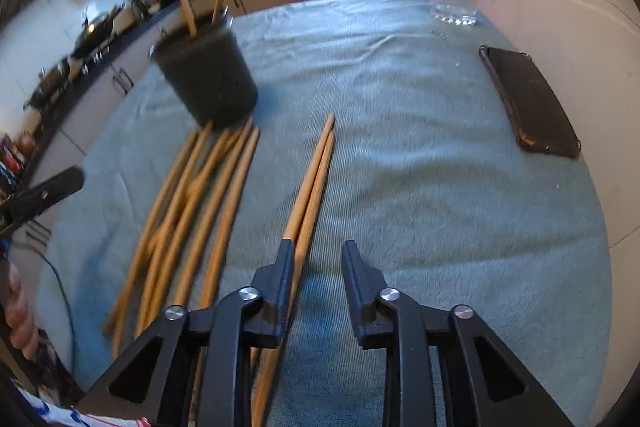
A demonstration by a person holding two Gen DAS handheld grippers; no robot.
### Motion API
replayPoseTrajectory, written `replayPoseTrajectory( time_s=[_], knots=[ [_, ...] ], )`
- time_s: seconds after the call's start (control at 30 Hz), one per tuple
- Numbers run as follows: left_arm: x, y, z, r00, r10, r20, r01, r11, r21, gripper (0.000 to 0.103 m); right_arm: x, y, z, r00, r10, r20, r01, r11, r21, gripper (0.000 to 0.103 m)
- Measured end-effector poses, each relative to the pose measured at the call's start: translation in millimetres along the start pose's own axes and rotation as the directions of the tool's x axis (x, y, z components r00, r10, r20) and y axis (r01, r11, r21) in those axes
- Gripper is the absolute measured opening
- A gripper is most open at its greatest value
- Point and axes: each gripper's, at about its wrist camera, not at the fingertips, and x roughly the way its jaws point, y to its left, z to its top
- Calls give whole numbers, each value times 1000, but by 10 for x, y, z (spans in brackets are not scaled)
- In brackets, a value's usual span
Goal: Organize utensils
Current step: 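Grasp another wooden chopstick with the left tool while the right tool grasps one, then raise both chopsticks upright and lower them into the black holder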
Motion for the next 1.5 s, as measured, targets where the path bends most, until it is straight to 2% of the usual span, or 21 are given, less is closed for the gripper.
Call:
replayPoseTrajectory(
  time_s=[0.07,0.2,0.27,0.3,0.5,0.57,0.7,0.83,0.97,1.2,1.4,1.5],
  knots=[
    [132,-87,19,999,-20,-38,21,999,26,47,28,14,-18,1000,-10,-2,10,1000,-10,25],
    [349,-211,67,996,-14,-86,19,998,60,43,50,51,-11,999,-35,4,35,999,-37,25],
    [466,-251,94,993,0,-115,8,998,69,28,71,80,-19,998,-59,3,59,997,-54,24],
    [508,-259,121,992,1,-128,8,998,67,26,82,91,-35,998,-60,-3,60,997,-58,24],
    [787,-252,171,977,36,-210,-22,997,69,21,114,98,9,997,-71,-6,70,996,-62,19],
    [816,-261,189,975,54,-217,-37,996,82,8,123,71,36,997,-76,-14,75,995,-58,15],
    [814,-179,202,968,49,-247,-31,997,76,6,113,-54,79,997,-59,-46,59,998,-22,11],
    [731,-95,158,958,88,-271,-61,992,107,6,76,-169,85,993,-89,-77,88,996,-19,10],
    [688,-36,149,942,112,-315,-69,987,146,6,65,-283,130,988,-82,-133,82,997,-7,10],
    [725,-80,217,906,159,-393,-80,974,211,7,230,-241,378,950,-124,-287,106,991,-77,10],
    [847,-96,336,892,160,-423,-71,973,218,7,398,-280,640,925,-143,-352,128,990,-66,11],
    [866,-98,360,886,159,-435,-59,971,234,7,466,-250,720,904,-158,-397,129,987,-99,11]
  ],
)
